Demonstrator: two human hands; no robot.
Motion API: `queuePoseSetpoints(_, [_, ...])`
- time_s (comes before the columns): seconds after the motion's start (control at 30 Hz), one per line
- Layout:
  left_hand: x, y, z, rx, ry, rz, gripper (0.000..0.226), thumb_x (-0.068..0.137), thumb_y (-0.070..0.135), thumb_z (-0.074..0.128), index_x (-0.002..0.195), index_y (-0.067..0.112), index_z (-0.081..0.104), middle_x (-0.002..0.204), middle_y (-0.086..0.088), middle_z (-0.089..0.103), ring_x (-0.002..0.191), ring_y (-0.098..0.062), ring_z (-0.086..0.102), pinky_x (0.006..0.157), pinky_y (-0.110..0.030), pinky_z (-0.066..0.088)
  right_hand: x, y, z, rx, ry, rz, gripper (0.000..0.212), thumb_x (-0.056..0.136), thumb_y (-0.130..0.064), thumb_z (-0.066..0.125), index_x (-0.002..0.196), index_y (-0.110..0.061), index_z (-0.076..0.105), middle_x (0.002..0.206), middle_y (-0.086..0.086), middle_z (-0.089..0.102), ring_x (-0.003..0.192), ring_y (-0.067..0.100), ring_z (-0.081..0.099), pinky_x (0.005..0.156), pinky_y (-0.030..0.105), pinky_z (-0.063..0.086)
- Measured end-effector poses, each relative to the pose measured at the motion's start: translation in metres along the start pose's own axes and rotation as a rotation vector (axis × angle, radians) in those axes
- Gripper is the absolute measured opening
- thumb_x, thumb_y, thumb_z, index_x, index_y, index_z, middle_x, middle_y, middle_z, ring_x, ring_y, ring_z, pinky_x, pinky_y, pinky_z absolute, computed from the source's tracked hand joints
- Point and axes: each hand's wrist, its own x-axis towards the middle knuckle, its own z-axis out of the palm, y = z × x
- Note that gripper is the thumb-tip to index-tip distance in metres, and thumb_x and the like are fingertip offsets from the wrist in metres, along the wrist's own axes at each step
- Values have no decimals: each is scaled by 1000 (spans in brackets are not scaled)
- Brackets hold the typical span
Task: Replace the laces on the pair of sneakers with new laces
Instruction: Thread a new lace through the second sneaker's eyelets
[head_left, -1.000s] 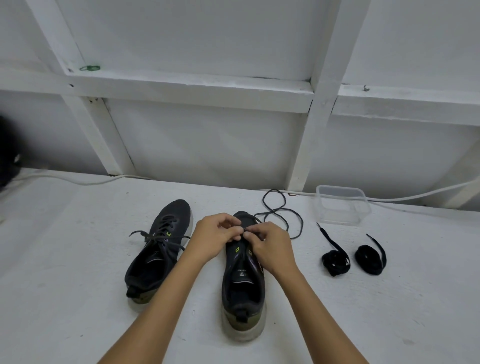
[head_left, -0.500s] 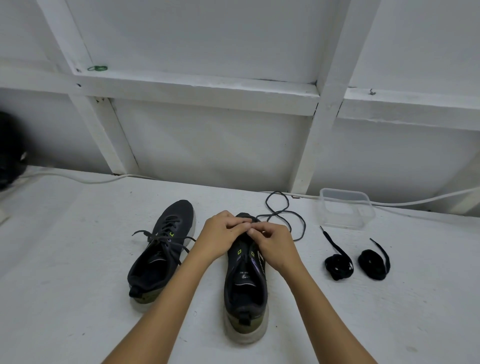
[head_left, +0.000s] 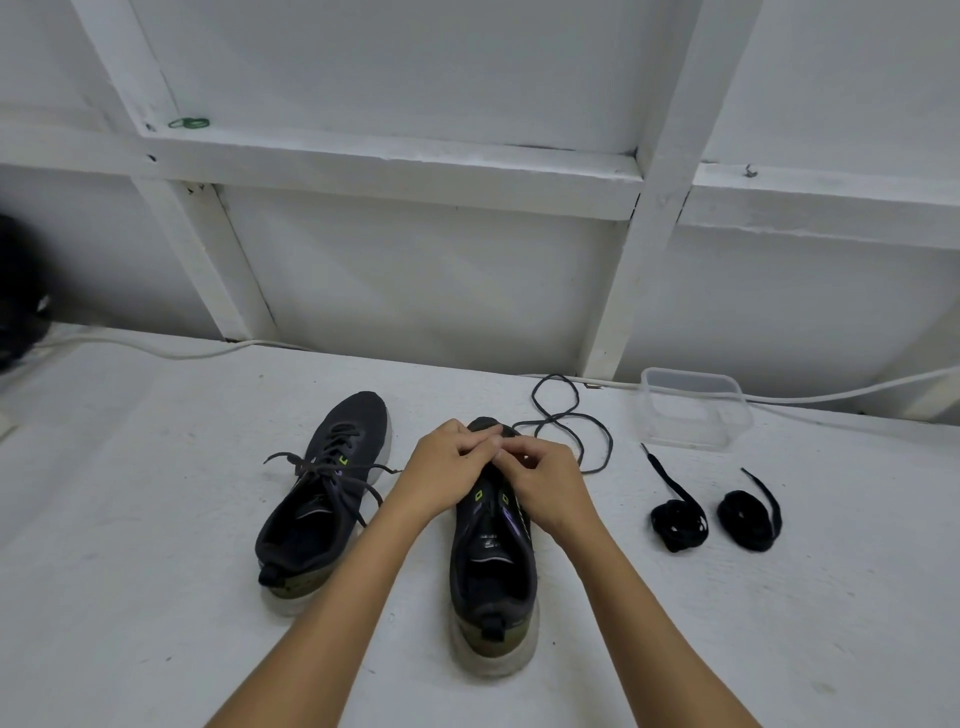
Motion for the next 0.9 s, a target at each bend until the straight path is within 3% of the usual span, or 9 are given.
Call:
queuePoseSetpoints(0.2, [-16,-13,17,217,170,-171,94,90,57,59,160,18,10,149,-8,33,142,-28,29,114,-40,33,11,4,-7,-71,45,61,11,92,-31,71,100,-25,78,93,-14,74,86,2,66,87,26,54])
queuePoseSetpoints(0.3, [-19,-15,31,113,59,-316,111,69,74,62,154,12,26,149,-12,37,139,-31,38,111,-45,40,15,1,-15,-106,-6,78,9,92,-31,72,98,-27,77,97,-13,74,91,5,67,91,30,55])
queuePoseSetpoints(0.4, [-15,-15,37,124,42,-341,96,57,79,54,131,19,52,122,-8,57,117,-28,55,97,-45,52,19,-5,-17,-203,-62,48,12,93,-30,70,99,-22,78,93,-13,75,83,0,65,81,24,51])
queuePoseSetpoints(0.5, [-14,-14,37,118,47,-329,74,60,68,53,118,21,59,109,-5,61,108,-28,60,92,-45,54,20,-16,-16,-195,-53,40,11,95,-26,69,97,-20,77,89,-11,75,76,-4,65,76,19,48])
queuePoseSetpoints(0.63, [-15,-11,35,85,27,-339,73,64,62,56,122,18,59,113,-5,60,109,-28,59,92,-45,55,22,-48,-18,-92,37,-53,15,97,-21,66,85,-19,75,79,-14,72,67,-6,61,71,16,48])
queuePoseSetpoints(0.7, [-16,-12,35,74,26,-341,77,65,62,56,129,19,58,116,-5,60,111,-28,59,93,-45,54,26,-71,-24,19,67,-102,19,98,-17,64,83,-18,74,75,-9,72,67,0,59,73,23,49])
queuePoseSetpoints(0.8, [-16,-13,36,65,35,-337,77,72,59,60,136,16,55,124,-5,57,116,-27,56,97,-43,53,39,-108,-37,283,100,-141,20,104,-16,55,88,-18,67,90,4,78,99,20,72,93,44,54])
queuePoseSetpoints(0.83, [-15,-13,38,72,38,-332,74,78,56,62,138,15,53,129,-5,53,120,-28,54,99,-43,51,42,-119,-42,405,71,-138,20,106,-16,49,91,-16,62,91,3,78,103,23,73,93,44,55])
queuePoseSetpoints(0.9, [-15,-13,40,95,52,-315,70,84,51,63,142,14,50,135,-5,45,126,-28,48,103,-43,48,45,-126,-44,507,-7,-101,20,110,-16,37,97,-13,52,87,1,77,85,16,75,79,33,59])
